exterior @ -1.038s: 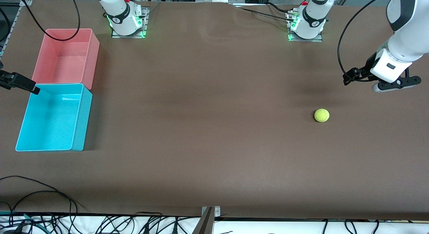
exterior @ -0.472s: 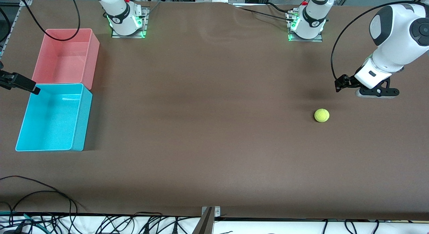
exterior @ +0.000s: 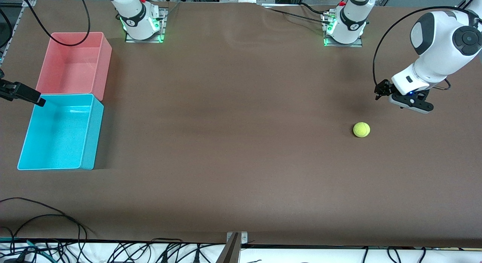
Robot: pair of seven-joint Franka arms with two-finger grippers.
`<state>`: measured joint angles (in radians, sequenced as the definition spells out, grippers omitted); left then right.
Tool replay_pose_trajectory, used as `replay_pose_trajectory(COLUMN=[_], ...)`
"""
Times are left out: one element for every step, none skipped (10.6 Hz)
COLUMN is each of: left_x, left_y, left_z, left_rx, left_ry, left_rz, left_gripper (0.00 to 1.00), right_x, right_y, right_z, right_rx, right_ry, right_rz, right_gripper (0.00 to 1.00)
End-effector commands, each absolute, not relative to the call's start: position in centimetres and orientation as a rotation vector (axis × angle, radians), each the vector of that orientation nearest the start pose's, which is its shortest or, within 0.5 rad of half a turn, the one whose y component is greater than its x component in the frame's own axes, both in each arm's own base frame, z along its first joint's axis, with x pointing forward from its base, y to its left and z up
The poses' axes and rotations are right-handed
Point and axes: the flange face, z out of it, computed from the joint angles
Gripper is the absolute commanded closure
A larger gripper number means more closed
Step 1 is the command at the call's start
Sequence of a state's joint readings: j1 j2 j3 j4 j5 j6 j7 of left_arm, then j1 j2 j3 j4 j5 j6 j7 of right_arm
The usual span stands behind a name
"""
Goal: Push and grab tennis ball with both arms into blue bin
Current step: 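Move the left gripper out over the yellow tennis ball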
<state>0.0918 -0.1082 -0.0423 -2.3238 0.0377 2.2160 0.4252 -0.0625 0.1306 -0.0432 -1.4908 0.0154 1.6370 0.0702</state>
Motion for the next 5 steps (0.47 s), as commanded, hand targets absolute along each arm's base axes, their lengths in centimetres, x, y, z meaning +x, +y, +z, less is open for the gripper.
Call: replay_pose_trajectory(left_x=[48.4,48.2,47.9,47.6,47.4], left_y=[4.2,4.5,4.5,4.9,5.0], left_z=[37.5,37.0,36.5,36.3,35.9], left_rx=[-2.92,-2.876,-2.816,-2.755,-2.688], left_ry=[1.016,1.142,1.293,1.425,1.56], left_rz=[-0.018,-0.006,0.013,0.023,0.037], left_gripper=[0.01,0.01,0.01,0.01,0.01], right_x=[59.6,59.6,59.5,59.5,59.6], right_y=[-6.0,-5.9,-6.0,-5.9,-6.0], right_z=[59.6,59.6,59.7,59.7,59.7], right_rx=[-3.114,-3.114,-3.116,-3.115,-3.116], right_ry=[0.295,0.291,0.291,0.288,0.288], right_rz=[-0.02,-0.02,-0.02,-0.022,-0.022], right_gripper=[0.0,0.0,0.0,0.0,0.0])
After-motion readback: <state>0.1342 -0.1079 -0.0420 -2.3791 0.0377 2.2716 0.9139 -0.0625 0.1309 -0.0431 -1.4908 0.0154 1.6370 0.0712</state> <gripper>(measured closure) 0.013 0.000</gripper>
